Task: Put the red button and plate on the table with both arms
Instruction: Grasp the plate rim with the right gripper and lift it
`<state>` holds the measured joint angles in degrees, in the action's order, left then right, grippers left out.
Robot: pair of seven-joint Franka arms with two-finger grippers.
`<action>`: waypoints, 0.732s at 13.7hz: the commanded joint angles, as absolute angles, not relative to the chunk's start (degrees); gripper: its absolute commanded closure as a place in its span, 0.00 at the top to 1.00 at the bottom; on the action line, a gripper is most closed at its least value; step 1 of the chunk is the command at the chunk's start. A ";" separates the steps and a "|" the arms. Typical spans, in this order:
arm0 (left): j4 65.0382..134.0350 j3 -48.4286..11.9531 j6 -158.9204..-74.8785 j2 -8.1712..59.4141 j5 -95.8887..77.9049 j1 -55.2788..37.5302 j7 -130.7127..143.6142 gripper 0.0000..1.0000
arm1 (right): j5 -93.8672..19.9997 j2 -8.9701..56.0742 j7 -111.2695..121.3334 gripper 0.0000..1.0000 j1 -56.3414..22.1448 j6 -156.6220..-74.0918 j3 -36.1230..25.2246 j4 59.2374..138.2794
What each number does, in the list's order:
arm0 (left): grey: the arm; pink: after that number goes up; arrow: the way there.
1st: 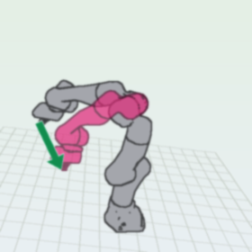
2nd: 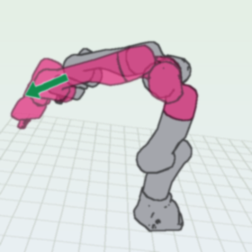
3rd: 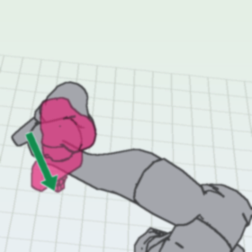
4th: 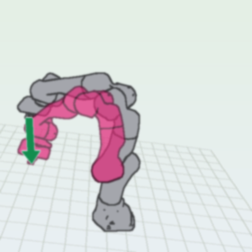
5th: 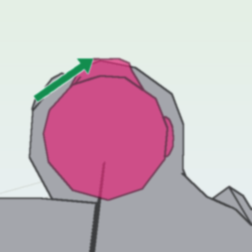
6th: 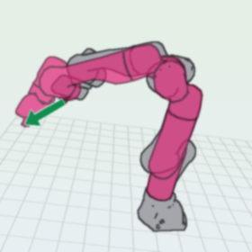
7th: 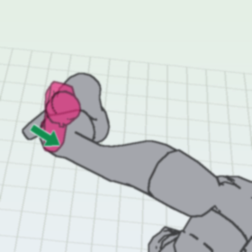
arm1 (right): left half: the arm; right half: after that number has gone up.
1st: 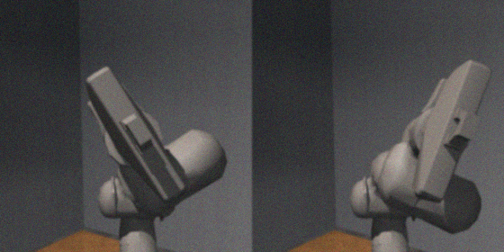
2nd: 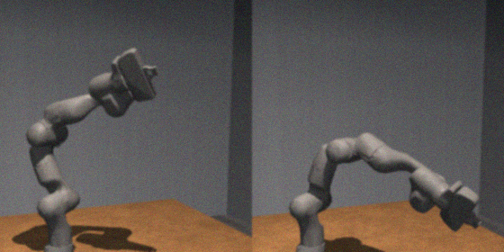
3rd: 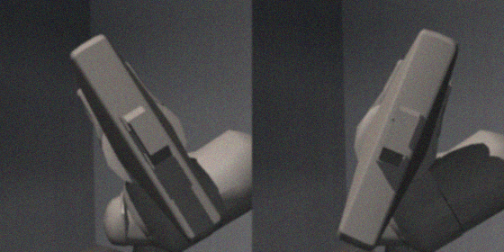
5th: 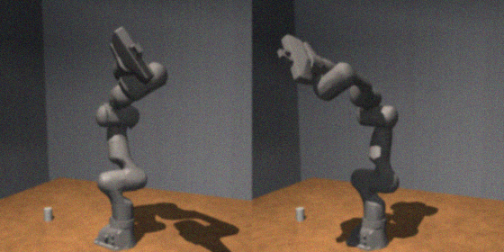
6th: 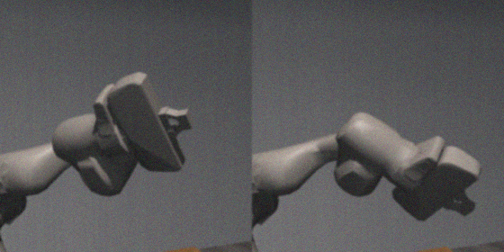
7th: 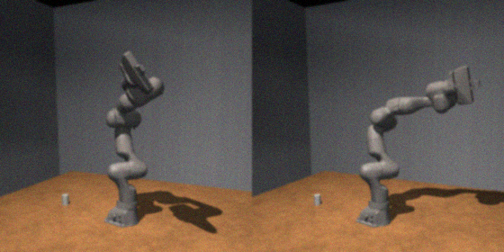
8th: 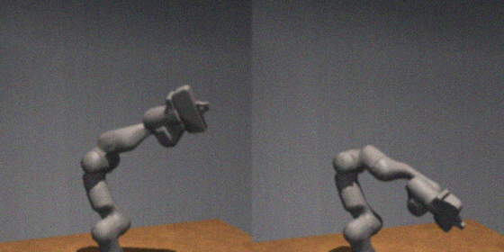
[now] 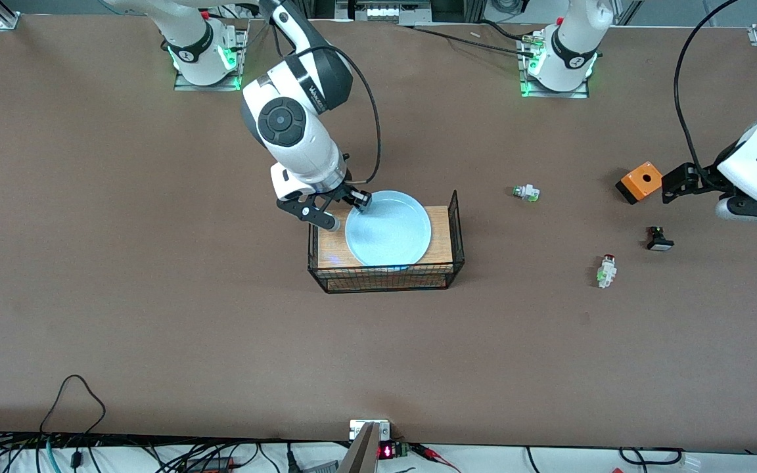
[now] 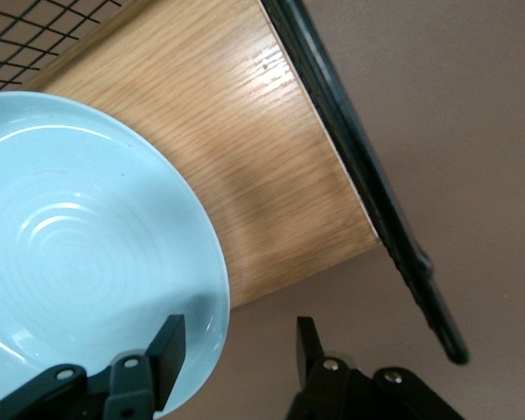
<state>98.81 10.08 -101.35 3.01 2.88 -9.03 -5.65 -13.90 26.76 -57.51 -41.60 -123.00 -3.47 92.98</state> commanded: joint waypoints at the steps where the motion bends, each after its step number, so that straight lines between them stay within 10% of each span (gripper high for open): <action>1: 99.14 10.81 -102.22 2.99 1.67 -9.67 -5.54 1.00 | -16.69 28.48 -57.83 0.54 -42.54 -122.70 -4.66 90.35; 10: 99.23 10.81 -102.22 3.16 1.67 -9.67 -5.45 1.00 | -17.31 30.49 -57.66 0.47 -42.71 -126.82 -5.10 90.26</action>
<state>98.82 10.08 -101.44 3.32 2.88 -9.03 -5.65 -16.37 28.59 -57.51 -41.70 -125.79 -4.16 91.83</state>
